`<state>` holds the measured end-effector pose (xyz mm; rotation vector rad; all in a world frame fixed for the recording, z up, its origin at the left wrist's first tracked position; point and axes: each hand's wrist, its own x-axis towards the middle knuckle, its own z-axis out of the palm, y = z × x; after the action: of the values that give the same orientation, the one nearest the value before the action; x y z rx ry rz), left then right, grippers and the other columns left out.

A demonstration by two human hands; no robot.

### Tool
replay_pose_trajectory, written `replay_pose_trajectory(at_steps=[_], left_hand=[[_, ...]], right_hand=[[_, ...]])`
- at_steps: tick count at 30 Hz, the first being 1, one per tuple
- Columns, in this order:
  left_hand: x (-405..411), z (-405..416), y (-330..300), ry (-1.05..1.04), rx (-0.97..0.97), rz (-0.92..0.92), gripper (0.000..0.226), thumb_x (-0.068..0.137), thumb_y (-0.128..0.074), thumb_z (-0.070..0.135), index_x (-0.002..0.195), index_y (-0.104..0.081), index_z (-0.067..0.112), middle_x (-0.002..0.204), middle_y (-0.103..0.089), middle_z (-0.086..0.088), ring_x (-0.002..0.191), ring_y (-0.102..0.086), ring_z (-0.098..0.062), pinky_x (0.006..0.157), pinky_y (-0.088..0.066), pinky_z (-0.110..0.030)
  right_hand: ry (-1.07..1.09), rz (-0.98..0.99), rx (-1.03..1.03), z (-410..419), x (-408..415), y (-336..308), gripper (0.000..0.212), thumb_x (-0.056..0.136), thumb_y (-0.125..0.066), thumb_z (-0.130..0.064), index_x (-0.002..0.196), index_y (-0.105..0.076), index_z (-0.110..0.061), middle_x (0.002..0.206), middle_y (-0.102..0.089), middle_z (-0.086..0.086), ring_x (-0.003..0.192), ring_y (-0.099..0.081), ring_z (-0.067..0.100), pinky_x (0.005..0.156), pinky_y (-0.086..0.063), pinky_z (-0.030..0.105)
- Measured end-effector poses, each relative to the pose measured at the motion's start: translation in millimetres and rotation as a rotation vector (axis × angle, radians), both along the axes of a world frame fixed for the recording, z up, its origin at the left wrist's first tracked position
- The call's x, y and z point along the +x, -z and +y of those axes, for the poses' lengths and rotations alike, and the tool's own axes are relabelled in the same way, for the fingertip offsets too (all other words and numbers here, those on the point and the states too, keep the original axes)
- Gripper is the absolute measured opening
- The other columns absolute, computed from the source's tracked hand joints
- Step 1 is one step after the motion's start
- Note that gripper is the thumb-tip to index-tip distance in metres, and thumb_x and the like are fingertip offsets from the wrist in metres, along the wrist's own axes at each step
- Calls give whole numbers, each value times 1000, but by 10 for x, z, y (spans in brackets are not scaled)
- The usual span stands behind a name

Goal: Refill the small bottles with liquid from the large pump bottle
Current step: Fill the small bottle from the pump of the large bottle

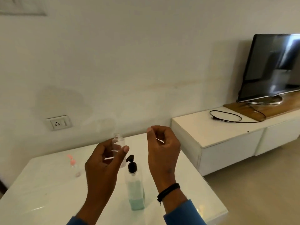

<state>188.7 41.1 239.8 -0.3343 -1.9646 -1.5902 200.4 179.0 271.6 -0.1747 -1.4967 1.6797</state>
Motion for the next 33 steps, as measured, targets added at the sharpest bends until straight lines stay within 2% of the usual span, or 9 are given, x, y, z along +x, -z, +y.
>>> replay_pose_trajectory(at_steps=[5,8,13,17,20,22,25,27,33], left_hand=[[30,53,310,-43,89,-50,30,81,-76,33,107,-66,20,87,-69,23,77,-66,1,58,-52,-8],[78,17,496,-71,128,-76,35,81,-75,34,111,-65,20,87,-69,14,76,-66,2,57,-52,-9],[95,-38,725,-89,144,-89,35,84,-71,33,115,-63,20,92,-69,25,81,-67,-2,61,-55,-11],[122,-82,940,-119,116,-104,38,91,-72,39,125,-62,23,108,-68,14,95,-68,-10,71,-59,-21],[86,-97,1034,-118,74,-121,42,91,-66,39,130,-59,26,116,-66,16,103,-67,-7,78,-59,-31],[18,-100,1068,-120,64,-126,42,91,-67,40,130,-58,28,116,-65,16,103,-66,-5,79,-61,-32],[-107,-128,1119,-118,30,-131,45,90,-66,48,130,-58,28,114,-67,10,101,-67,-7,76,-63,-29],[-172,-151,1161,-100,10,-151,44,91,-67,45,131,-57,28,114,-67,10,101,-67,-7,77,-63,-30],[-250,-213,1204,-26,9,-170,41,91,-69,37,130,-58,30,117,-66,17,104,-68,-9,79,-63,-32]], right_hand=[[136,-20,-114,119,-34,282,16,91,-75,-17,85,-68,-29,83,-72,-11,83,-68,9,74,-57,20],[171,-58,-115,144,-39,498,14,92,-75,-21,85,-67,-31,83,-71,-11,83,-68,10,77,-59,28],[139,-100,-96,125,-156,706,9,95,-72,-21,86,-69,-21,82,-70,-10,80,-66,6,78,-57,24],[61,-103,-35,20,-250,896,5,96,-70,-16,92,-72,-13,85,-71,-8,82,-66,3,76,-53,14],[-20,-123,6,-75,-324,1032,11,98,-68,-15,98,-74,-6,89,-74,-1,86,-69,11,80,-58,24],[-73,-101,24,-132,-371,1073,15,99,-66,-16,102,-73,-3,94,-75,3,90,-71,16,83,-61,34],[-204,-49,66,-162,-433,1095,16,99,-62,-9,109,-71,0,102,-76,10,97,-73,22,86,-61,34],[-321,-34,106,-168,-446,1120,19,98,-61,0,114,-69,4,107,-76,14,100,-74,24,89,-61,35],[-391,-33,188,-145,-422,1175,19,93,-67,5,111,-73,4,104,-76,14,94,-75,22,78,-60,23]])
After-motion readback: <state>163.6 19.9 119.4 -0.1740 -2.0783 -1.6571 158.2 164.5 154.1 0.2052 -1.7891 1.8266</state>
